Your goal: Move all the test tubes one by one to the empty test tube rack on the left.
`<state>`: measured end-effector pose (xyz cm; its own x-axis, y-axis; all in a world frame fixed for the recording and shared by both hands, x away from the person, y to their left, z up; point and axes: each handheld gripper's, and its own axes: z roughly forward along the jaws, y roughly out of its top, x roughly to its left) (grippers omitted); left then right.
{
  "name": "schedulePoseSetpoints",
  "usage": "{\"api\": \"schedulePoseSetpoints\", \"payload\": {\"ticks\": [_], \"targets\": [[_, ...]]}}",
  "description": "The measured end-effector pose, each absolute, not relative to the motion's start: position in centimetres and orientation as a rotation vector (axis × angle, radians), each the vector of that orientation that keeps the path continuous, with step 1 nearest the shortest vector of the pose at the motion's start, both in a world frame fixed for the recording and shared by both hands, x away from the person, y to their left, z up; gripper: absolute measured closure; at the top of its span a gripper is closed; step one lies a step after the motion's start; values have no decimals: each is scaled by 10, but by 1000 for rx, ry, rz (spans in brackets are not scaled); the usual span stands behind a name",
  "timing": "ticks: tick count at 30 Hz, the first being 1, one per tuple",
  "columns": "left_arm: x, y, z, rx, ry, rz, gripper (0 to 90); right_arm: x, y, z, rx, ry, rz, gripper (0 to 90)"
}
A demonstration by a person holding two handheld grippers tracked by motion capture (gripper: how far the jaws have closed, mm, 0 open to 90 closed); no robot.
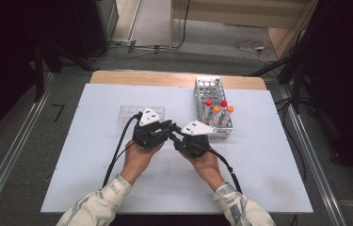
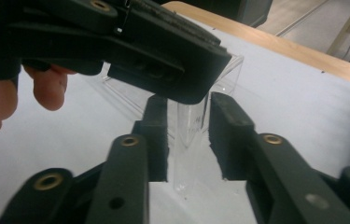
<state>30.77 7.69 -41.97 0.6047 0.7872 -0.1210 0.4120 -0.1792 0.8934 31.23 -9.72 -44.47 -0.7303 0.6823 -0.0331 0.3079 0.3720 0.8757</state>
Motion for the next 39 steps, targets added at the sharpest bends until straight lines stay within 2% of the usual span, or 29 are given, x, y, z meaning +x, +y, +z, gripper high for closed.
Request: {"api": "schedulePoseSetpoints", "payload": {"ticks": [2,3,5,10,15,30,39], "targets": [[308,79,-419,1797,980,459,768,313,-97,-445,854,2261,1311,539],[308,79,-419,1797,980,459,768,313,-97,-445,854,2261,1311,539],[309,79,-418,1797,980,467,768,315,-99,-445,871,2283,1313,456],[312,79,-418,1793,996,473,769,316,-106,-442,883,2290,1313,401],[316,81,-416,1780,1011,475,769,315,-113,-439,894,2281,1324,398],[328,98,-377,1716,1029,580,769,315,-129,-438,931,2255,1327,393],[333,107,-376,1714,1062,643,768,315,-131,-438,947,2251,1323,386]]}}
